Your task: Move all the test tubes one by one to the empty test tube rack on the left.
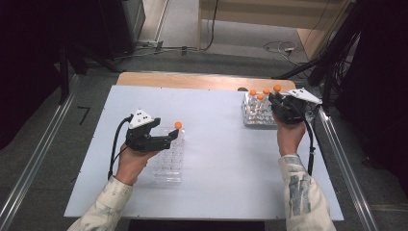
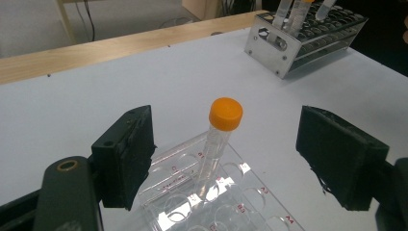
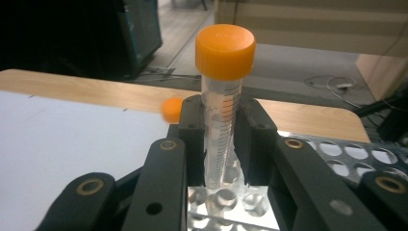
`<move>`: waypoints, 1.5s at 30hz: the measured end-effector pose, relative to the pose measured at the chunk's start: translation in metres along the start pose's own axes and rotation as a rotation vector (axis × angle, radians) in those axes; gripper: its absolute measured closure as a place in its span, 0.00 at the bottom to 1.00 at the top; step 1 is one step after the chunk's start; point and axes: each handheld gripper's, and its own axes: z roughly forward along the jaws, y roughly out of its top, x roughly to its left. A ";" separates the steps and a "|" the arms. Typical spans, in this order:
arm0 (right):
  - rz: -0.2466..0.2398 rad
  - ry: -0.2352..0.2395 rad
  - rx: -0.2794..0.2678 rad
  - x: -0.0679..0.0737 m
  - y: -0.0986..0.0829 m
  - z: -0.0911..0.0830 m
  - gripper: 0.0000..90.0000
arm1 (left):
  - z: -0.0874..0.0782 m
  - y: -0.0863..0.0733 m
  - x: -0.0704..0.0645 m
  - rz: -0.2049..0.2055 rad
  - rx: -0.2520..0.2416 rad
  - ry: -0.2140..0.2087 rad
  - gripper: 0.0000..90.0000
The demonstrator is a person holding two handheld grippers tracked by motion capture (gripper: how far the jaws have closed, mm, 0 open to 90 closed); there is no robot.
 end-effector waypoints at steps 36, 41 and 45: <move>-0.198 0.356 0.135 0.101 -0.054 -0.033 0.80 | 0.008 -0.004 -0.047 0.082 0.015 -0.086 0.25; -0.222 0.400 0.160 0.117 -0.060 -0.033 0.80 | 0.011 -0.004 -0.054 0.085 0.010 -0.102 0.25; -0.252 0.431 0.170 0.128 -0.064 -0.032 0.80 | 0.012 -0.005 -0.057 0.088 0.014 -0.109 0.25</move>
